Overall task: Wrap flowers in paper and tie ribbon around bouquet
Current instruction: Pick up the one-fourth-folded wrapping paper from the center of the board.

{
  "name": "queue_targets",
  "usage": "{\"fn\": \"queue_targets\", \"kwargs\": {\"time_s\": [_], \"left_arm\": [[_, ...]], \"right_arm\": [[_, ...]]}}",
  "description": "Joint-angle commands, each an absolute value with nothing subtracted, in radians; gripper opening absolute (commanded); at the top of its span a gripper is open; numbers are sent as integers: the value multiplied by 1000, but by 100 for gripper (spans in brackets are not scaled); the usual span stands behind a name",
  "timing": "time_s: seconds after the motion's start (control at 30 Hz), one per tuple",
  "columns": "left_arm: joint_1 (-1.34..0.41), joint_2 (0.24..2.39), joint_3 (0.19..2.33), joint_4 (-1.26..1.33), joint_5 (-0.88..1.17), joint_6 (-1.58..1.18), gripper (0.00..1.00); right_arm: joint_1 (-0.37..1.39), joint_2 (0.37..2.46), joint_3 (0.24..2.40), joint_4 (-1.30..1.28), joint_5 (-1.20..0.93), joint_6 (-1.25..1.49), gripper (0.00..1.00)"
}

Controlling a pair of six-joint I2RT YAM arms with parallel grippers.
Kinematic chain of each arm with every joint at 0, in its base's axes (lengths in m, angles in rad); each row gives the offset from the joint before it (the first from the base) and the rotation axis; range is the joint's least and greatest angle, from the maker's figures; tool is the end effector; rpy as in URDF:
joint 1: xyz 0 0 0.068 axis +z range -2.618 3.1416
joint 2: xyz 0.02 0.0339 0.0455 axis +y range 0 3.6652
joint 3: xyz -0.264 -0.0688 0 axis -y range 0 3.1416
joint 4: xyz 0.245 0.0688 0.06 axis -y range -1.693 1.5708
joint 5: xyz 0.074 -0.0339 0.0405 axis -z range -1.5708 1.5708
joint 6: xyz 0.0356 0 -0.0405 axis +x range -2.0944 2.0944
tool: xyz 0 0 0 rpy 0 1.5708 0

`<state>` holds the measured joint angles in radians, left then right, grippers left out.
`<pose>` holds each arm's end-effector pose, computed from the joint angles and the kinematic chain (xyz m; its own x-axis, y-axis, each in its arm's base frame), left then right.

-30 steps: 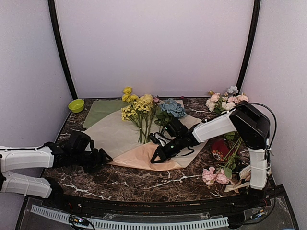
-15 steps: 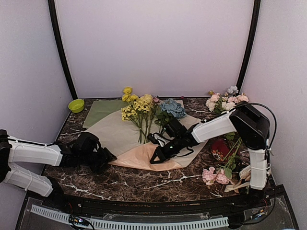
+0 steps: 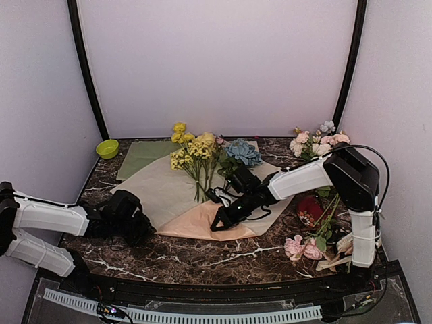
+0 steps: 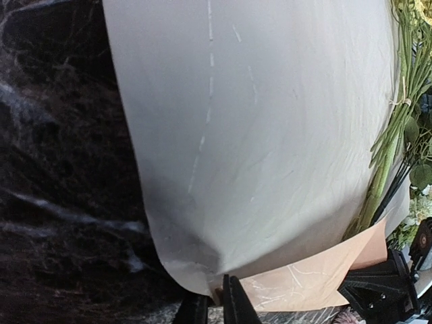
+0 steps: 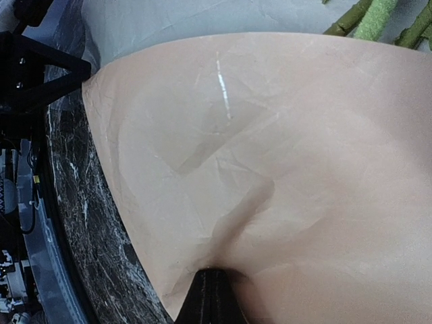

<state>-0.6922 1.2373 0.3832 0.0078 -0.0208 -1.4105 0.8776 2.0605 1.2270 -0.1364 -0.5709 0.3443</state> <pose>0.1640 -0.1350 0.1356 -0.7115 -0.6922 -0.1212 -0.4689 0.5961 -0.6518 0.2485 0.3293 0.1197 -0.7805 -0.4951 -0.3817 -0.6151 0.4990 0.6104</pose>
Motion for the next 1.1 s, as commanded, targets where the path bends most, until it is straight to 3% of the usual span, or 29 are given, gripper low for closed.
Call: {"fn": "queue_targets", "kwargs": {"time_s": [0.0,0.1,0.7,1.07], "left_arm": [[-695,1246,360,-41,-63,-1416,6],[-695,1250,365,-38,-66,-1407,0],[-707,1208,451,-113,-155,-1302,0],[-787,1334,733,-180,-203,-949,0]], "right_arm": [[895,2060,1258,-196,-552,321,1],[907,2052,1289,-206,-557,312,1],[945,2264,1536,-270,-602,346,0],[904,2293,1490,-227,-597,422,0]]}}
